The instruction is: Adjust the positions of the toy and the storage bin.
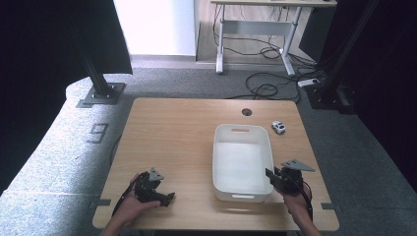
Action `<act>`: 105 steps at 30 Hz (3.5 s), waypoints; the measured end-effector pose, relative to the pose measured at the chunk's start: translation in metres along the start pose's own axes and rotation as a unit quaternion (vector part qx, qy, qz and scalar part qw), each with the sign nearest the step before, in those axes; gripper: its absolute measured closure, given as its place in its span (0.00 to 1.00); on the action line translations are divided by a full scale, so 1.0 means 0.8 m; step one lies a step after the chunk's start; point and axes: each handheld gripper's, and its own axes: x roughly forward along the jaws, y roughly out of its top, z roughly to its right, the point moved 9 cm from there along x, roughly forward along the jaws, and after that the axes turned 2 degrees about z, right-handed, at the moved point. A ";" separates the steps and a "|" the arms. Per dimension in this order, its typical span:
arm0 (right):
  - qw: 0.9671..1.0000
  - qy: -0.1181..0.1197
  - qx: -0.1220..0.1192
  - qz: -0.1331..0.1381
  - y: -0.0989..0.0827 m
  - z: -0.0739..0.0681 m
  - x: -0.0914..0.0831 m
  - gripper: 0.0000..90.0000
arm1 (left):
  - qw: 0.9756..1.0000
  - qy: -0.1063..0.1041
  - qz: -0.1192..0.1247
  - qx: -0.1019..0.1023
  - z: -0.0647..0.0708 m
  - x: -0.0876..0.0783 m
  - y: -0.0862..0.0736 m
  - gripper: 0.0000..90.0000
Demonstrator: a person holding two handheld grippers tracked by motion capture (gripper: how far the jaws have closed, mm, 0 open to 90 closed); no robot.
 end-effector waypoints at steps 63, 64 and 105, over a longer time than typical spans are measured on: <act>1.000 0.006 -0.002 0.010 0.010 -0.046 0.022 0.76 | 1.000 -0.004 0.000 0.005 0.002 0.001 0.001 0.00; 1.000 0.009 -0.002 0.010 0.010 -0.047 0.022 0.75 | 1.000 -0.004 0.000 0.005 0.002 0.001 0.001 0.00; 1.000 -0.003 0.009 0.012 0.017 -0.062 0.035 0.83 | 1.000 -0.004 0.000 0.006 0.003 0.000 0.000 0.00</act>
